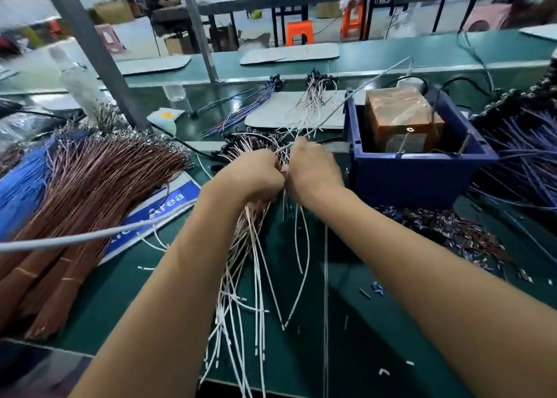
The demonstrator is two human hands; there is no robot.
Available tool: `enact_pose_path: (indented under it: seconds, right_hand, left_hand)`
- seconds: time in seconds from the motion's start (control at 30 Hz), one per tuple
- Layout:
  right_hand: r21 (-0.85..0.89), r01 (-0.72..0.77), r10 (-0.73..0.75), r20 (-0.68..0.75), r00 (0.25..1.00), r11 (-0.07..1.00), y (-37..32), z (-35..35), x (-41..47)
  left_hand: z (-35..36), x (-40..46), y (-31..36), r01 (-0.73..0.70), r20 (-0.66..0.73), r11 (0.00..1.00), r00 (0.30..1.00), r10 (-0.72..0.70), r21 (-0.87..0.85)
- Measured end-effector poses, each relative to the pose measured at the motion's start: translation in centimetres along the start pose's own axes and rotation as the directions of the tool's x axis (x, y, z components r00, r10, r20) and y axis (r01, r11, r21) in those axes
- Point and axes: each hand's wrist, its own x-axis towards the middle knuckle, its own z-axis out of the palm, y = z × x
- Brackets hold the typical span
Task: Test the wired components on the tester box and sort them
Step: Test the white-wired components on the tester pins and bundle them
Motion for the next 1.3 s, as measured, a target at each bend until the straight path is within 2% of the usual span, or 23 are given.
enact_pose_path:
  seconds: [0.1,0.2,0.3,0.4,0.63,0.73,0.83,0.97,1.07,1.13,1.2,1.3]
  right_hand:
    - [0.094,-0.035,0.033,0.024,0.999,0.995,-0.2,0.8,0.5]
    - [0.317,-0.075,0.076,0.01,0.997,0.945,0.7,0.8,0.7]
    - [0.54,-0.187,0.123,0.152,0.981,0.821,1.4,0.5,0.0]
    - [0.598,-0.253,0.112,0.263,0.958,0.76,1.9,0.1,-1.0]
    - [0.544,-0.29,0.006,0.463,0.886,0.787,3.0,-1.5,-4.3]
    - [0.506,-0.267,-0.013,0.482,0.876,0.821,3.8,-2.1,-5.4]
    - [0.397,-0.207,-0.05,0.549,0.834,0.894,4.1,-2.7,-6.2]
    - [0.307,-0.146,-0.08,0.616,0.784,0.94,4.2,-3.1,-7.2]
    - [0.174,-0.013,-0.108,0.663,0.74,0.985,4.6,-4.3,-7.8]
    - [0.107,0.077,-0.13,0.697,0.705,0.991,4.9,-4.8,-8.2]
    - [0.103,0.095,-0.14,0.697,0.703,0.99,5.1,-4.9,-8.4]
    - [0.166,0.008,-0.105,0.588,0.802,0.986,5.3,-4.2,-7.8]
  left_hand:
    - [0.1,1.2,0.4,0.0,-0.038,1.0,0.999,0.0,0.014]
    - [-0.2,2.5,0.7,0.022,-0.11,1.0,0.994,-0.023,-0.01]
    - [-0.8,3.9,0.6,0.038,-0.238,0.999,0.97,-0.042,-0.021]
    - [-0.7,5.0,0.7,0.036,-0.255,0.999,0.966,-0.044,-0.036]
    - [-0.7,5.5,0.6,0.066,-0.248,0.994,0.968,-0.044,0.082]
    - [-0.5,5.7,0.9,0.081,-0.172,0.995,0.981,-0.091,-0.061]
    - [-0.1,6.0,1.0,0.092,-0.124,0.982,0.986,-0.113,-0.166]
    - [0.4,5.9,0.5,0.104,-0.266,0.995,0.959,-0.102,-0.006]
    - [0.4,5.4,0.5,0.13,-0.258,0.991,0.959,-0.117,0.035]
    - [0.1,5.2,0.9,0.135,-0.226,0.99,0.964,-0.139,-0.033]
    - [-0.1,5.1,1.6,0.122,-0.184,0.974,0.97,-0.158,-0.192]
    - [-0.9,4.3,3.1,0.066,-0.188,0.932,0.972,-0.141,-0.356]
